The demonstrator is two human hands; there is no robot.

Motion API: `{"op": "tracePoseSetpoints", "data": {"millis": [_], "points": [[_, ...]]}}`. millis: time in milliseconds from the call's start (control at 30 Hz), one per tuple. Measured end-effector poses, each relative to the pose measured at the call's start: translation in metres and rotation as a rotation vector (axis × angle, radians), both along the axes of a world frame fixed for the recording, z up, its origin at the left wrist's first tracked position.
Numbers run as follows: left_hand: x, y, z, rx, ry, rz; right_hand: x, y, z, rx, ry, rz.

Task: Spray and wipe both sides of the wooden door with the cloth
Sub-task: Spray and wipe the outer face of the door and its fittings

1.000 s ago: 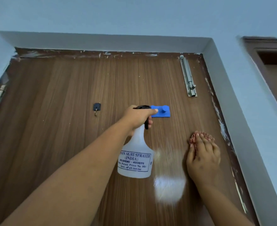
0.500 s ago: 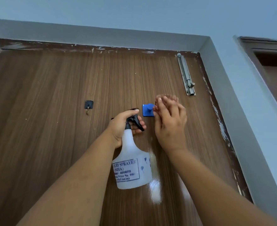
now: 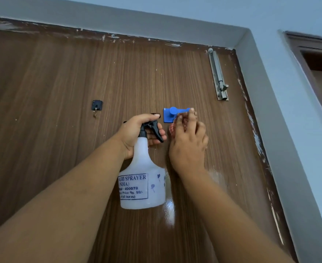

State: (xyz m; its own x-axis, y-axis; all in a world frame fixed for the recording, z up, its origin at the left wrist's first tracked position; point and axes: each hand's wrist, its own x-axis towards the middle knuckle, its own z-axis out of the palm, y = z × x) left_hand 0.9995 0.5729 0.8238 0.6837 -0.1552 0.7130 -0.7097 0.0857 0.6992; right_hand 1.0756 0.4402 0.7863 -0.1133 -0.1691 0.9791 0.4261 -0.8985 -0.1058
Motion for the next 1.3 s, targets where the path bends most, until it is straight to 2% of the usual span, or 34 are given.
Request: {"op": "tracePoseSetpoints", "data": {"millis": [200,333,467,633,733,833,1000,1200,1300], "points": [[-0.003,-0.001,-0.001,-0.001,0.003,0.004,0.005,-0.035,0.022,-0.128,0.014,0.123],[0.000,-0.002,-0.001,-0.010,-0.003,0.011,0.016,-0.057,0.003,-0.137,-0.070,0.255],[0.001,-0.003,-0.001,-0.005,-0.011,0.022,0.023,-0.072,0.011,-0.024,-0.049,0.251],[0.002,-0.003,-0.001,0.000,-0.011,0.031,0.008,-0.075,0.064,-0.062,0.097,0.288],[0.003,-0.003,-0.001,-0.017,-0.011,0.027,0.011,-0.074,0.040,-0.041,0.042,0.321],[0.002,-0.002,-0.001,-0.012,-0.009,0.011,0.017,-0.078,0.001,-0.063,-0.017,0.257],[0.000,-0.002,0.001,-0.003,-0.001,0.022,0.009,-0.083,0.047,-0.132,0.032,0.124],[0.002,-0.002,-0.001,-0.002,-0.011,0.016,0.003,-0.090,0.053,-0.117,0.090,0.362],[0.002,-0.003,-0.001,0.006,-0.009,0.013,-0.008,-0.102,0.063,-0.134,0.173,0.307]]}}
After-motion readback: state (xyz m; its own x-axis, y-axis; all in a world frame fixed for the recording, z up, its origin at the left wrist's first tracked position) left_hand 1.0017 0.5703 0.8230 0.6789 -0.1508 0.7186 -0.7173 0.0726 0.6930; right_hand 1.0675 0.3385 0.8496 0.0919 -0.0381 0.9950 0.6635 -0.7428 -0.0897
